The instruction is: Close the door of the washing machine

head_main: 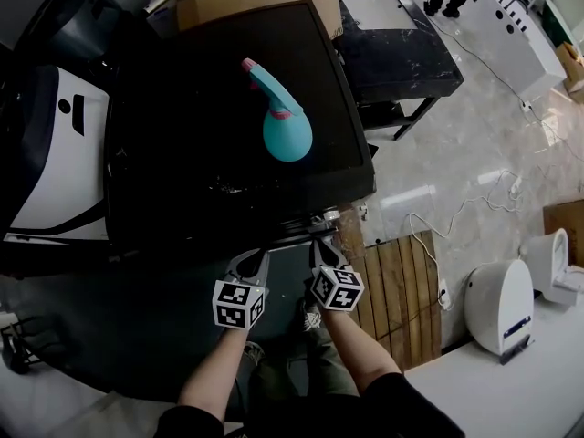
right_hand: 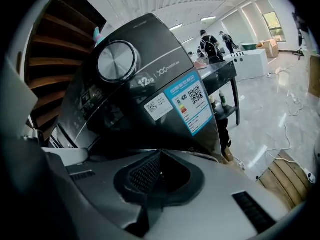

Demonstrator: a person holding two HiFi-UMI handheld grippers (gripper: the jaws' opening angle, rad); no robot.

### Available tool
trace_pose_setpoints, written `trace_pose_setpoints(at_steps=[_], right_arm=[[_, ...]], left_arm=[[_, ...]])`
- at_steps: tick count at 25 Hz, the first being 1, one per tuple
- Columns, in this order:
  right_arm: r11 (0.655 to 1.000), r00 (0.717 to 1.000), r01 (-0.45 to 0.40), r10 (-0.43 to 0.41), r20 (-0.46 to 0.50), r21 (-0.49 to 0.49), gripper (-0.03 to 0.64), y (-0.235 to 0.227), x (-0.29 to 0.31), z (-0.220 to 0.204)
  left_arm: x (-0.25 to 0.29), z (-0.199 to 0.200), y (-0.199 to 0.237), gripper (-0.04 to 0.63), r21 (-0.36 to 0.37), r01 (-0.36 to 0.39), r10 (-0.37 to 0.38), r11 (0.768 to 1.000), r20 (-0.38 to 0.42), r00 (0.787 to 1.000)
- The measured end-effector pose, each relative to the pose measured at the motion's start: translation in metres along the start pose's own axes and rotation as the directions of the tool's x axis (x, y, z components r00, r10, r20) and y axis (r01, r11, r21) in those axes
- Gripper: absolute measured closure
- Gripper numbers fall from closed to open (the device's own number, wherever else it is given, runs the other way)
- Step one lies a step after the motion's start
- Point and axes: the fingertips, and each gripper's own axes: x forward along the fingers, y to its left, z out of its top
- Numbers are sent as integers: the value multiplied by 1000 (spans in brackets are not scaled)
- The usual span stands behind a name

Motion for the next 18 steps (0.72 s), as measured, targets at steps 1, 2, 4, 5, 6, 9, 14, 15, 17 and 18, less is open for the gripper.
trace_pose_setpoints(at_steps=[1,2,4,5,6,9,14,15,17,18], right_arm=[[1000,1000,-1,1,3,-2,620,1,0,1],[1000,1000,-2,2,7,-1,620,3,1,4],[1000,1000,-2,2,8,3,620,4,4,6],[1000,1000,-1,1,5,0,623,3,6,7],[1000,1000,-2,2,2,-7,626,2,8,6],[999,1000,-20,20,0,-35,624,1,9,3],[997,999,-34,34,-6,-65,621,2,9,1],[997,999,-35,35,-11,-69,618,2,9,0],[997,999,-35,34,-21,-73,617,1,9,0],[997,999,-34,32,-26,-75,617,1,9,0]], left_arm=[[-1,-1,1,591,1,1,-1,1000,-1,1000],[-1,-2,2,591,1,1,-1,1000,-3,1000],[-1,-5,3,591,-1,3,-3,1000,-8,1000],[-1,-7,3,591,-3,4,-4,1000,-8,1000],[0,-7,2,591,-7,4,-4,1000,-7,1000],[-1,-7,2,591,-18,2,-2,1000,-1,1000],[-5,-8,1,591,-17,1,-1,1000,-1,1000],[-6,-8,1,591,-17,1,-1,1000,1,1000],[-7,-6,0,591,-16,3,-3,1000,6,1000],[-8,-5,-1,591,-13,4,-4,1000,8,1000]])
